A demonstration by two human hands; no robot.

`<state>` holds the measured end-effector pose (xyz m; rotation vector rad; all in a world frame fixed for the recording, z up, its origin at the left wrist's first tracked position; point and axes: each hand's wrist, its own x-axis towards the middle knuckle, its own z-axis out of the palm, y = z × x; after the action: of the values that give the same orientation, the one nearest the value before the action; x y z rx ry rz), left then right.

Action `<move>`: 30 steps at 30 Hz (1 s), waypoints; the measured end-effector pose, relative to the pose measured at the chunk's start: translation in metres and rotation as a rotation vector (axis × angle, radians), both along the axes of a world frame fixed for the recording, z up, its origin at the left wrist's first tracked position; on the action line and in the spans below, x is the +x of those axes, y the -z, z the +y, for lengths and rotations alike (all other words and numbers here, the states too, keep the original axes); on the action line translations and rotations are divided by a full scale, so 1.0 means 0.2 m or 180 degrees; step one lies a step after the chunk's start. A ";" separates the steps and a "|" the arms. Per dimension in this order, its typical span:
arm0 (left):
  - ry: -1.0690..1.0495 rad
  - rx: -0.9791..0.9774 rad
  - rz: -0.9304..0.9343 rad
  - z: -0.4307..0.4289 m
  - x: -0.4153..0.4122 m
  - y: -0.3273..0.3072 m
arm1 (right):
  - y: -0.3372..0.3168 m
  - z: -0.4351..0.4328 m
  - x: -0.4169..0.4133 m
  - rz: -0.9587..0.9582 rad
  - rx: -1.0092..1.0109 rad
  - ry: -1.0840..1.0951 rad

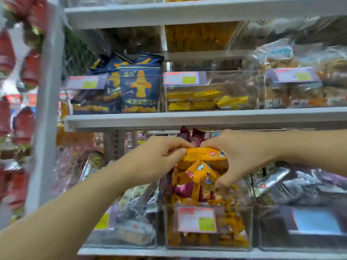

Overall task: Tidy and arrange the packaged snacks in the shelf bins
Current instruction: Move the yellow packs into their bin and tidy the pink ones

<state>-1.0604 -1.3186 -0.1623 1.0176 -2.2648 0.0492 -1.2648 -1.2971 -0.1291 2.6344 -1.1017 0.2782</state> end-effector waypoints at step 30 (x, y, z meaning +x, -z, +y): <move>-0.1477 0.1362 0.0451 0.04 0.95 1.47 | 1.55 -0.35 0.90 -0.1688 0.1021 0.1048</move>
<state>-0.8699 -1.3115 -0.4557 1.6982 -1.9065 -0.3135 -1.0851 -1.3674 -0.4388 2.6487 -1.8603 0.8218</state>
